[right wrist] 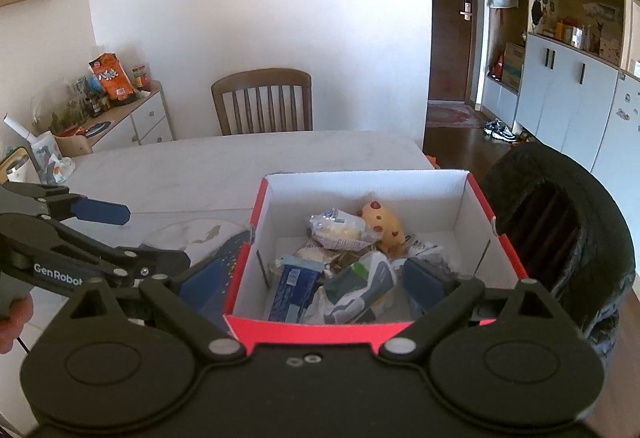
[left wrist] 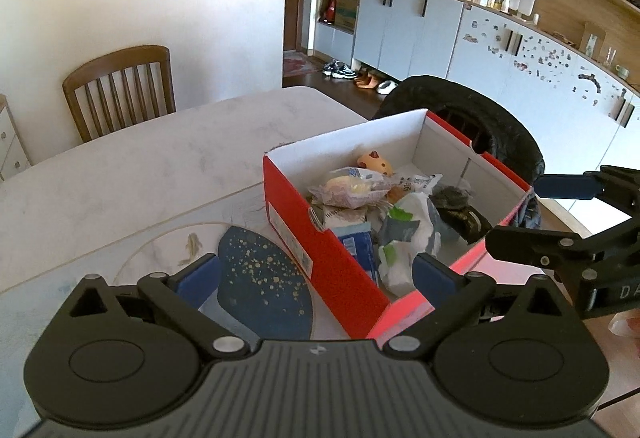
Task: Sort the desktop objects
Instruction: 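Withdraw both open tools up and away from the box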
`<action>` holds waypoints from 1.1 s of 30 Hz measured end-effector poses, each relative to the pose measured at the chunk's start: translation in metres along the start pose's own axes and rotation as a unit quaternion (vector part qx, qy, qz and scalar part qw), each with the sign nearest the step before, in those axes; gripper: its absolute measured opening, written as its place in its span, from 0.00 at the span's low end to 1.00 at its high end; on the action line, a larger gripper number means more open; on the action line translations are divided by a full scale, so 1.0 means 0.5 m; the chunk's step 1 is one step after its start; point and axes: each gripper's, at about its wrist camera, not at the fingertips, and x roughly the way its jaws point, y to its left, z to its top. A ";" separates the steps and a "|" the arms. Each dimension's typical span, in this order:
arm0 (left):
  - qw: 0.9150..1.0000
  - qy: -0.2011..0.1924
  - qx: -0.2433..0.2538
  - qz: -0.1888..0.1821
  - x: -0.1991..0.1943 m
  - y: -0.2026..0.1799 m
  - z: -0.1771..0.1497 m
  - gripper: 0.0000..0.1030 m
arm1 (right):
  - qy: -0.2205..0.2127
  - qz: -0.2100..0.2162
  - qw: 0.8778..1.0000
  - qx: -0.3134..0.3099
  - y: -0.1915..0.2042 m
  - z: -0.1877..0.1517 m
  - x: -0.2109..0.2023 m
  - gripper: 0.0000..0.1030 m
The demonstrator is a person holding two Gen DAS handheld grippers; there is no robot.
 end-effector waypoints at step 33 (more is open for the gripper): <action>0.999 0.038 0.010 -0.022 0.013 -0.032 -0.034 0.99 | 0.005 -0.040 0.999 0.013 -0.009 -0.043 -0.020 0.94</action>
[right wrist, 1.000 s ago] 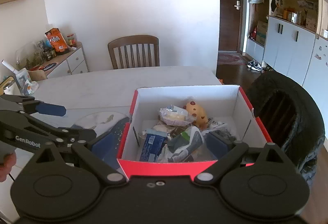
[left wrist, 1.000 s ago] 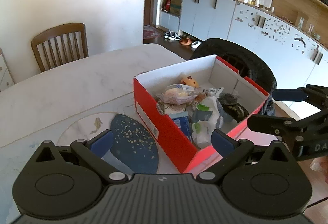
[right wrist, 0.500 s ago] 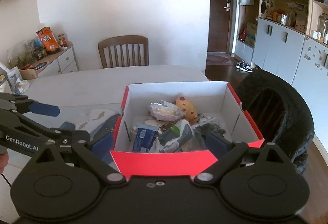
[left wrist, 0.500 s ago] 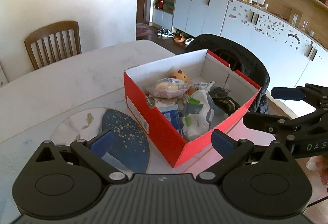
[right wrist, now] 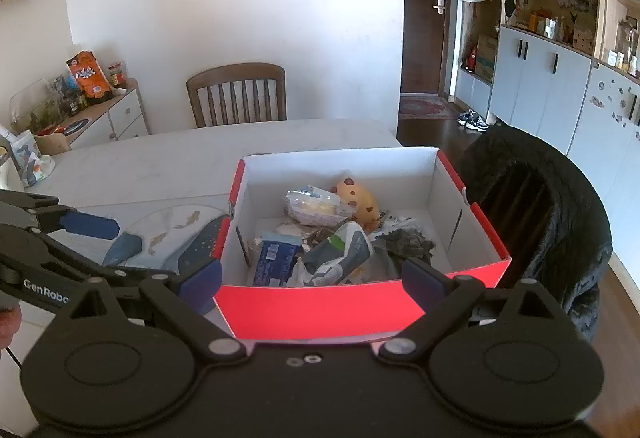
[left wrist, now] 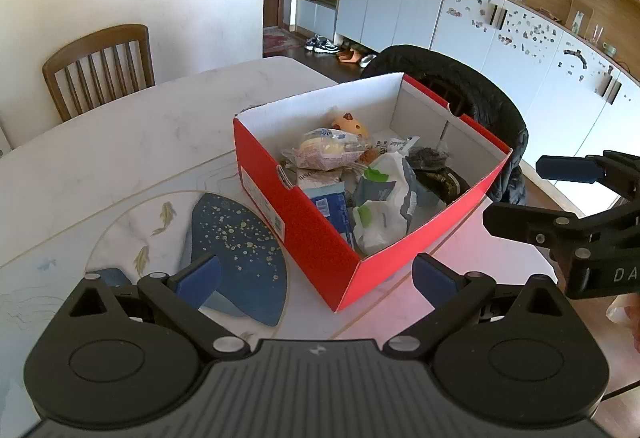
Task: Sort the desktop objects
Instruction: 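Withdraw both open tools up and away from the box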
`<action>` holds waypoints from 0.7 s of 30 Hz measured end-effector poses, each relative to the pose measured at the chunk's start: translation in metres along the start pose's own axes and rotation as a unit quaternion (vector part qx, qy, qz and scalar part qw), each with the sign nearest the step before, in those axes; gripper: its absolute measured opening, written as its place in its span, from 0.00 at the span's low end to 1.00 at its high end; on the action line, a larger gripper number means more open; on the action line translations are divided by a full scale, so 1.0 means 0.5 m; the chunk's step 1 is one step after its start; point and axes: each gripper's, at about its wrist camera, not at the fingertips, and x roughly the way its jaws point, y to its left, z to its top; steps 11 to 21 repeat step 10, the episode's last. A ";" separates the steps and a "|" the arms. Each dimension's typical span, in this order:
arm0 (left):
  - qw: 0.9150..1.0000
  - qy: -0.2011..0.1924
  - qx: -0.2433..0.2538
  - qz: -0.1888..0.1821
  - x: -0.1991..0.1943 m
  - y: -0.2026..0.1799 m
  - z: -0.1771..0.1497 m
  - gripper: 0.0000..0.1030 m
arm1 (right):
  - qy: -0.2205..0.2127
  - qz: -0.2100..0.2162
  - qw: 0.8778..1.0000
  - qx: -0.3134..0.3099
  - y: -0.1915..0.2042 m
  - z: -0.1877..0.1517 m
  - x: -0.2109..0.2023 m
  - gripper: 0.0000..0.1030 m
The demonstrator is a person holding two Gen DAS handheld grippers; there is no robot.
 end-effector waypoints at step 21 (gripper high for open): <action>1.000 -0.010 0.013 0.006 -0.008 -0.003 0.001 0.99 | 0.002 -0.005 1.000 0.007 -0.004 0.001 0.004 0.94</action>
